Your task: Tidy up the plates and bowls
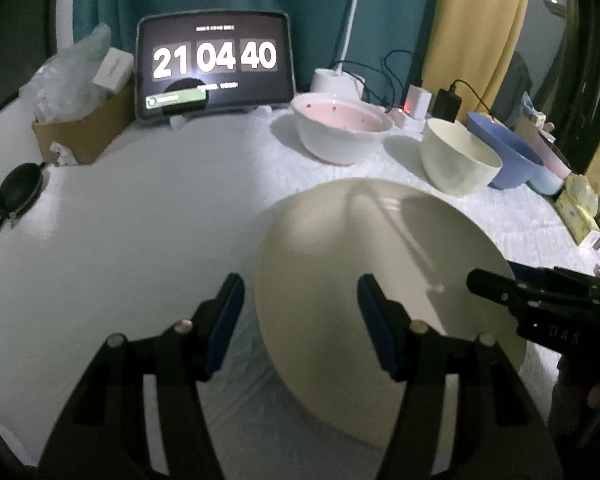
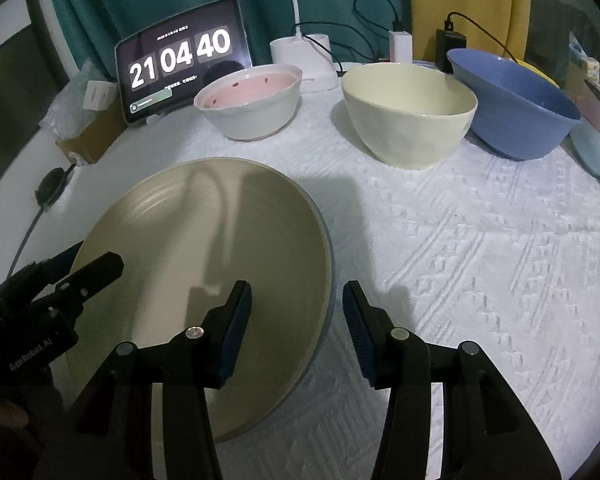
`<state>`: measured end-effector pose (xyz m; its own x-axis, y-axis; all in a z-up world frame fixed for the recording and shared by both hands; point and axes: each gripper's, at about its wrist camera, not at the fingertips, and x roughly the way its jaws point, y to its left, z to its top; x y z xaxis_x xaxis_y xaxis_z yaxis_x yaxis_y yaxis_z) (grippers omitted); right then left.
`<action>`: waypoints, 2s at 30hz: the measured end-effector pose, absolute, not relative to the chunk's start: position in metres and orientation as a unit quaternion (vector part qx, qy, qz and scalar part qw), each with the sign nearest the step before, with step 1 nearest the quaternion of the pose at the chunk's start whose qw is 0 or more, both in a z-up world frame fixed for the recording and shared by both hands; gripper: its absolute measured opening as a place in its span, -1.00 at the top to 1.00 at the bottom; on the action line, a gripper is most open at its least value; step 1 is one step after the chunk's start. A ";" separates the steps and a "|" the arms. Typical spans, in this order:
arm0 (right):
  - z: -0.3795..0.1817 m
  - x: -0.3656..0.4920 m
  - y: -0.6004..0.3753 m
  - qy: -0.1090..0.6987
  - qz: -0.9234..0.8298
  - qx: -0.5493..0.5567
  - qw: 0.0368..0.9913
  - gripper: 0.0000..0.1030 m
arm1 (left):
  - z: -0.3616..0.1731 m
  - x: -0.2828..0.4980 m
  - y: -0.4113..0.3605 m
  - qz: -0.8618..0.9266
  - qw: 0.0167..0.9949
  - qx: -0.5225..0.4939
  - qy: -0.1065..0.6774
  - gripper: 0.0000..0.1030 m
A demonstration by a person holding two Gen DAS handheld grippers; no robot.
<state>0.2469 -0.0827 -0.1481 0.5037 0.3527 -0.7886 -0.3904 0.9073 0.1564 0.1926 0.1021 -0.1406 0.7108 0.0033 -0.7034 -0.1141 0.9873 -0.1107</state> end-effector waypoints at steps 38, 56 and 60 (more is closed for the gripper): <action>-0.130 0.226 -0.186 0.413 0.170 0.036 0.894 0.03 | -0.099 0.188 -0.010 -0.051 0.934 -0.013 0.354 -0.17; -0.130 0.241 -0.246 0.407 0.139 0.057 0.901 0.03 | -0.094 0.219 -0.065 -0.094 0.928 0.013 0.361 -0.18; -0.124 0.245 -0.253 0.403 0.134 0.050 0.904 0.03 | -0.087 0.228 -0.076 -0.106 0.929 0.023 0.354 -0.18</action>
<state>0.2453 -0.2533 -0.1245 0.6392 0.2829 -0.7151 -0.2022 0.9590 0.1987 0.2280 -0.0756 -0.0866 0.7264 -0.1809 -0.6631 0.2137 0.9764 -0.0323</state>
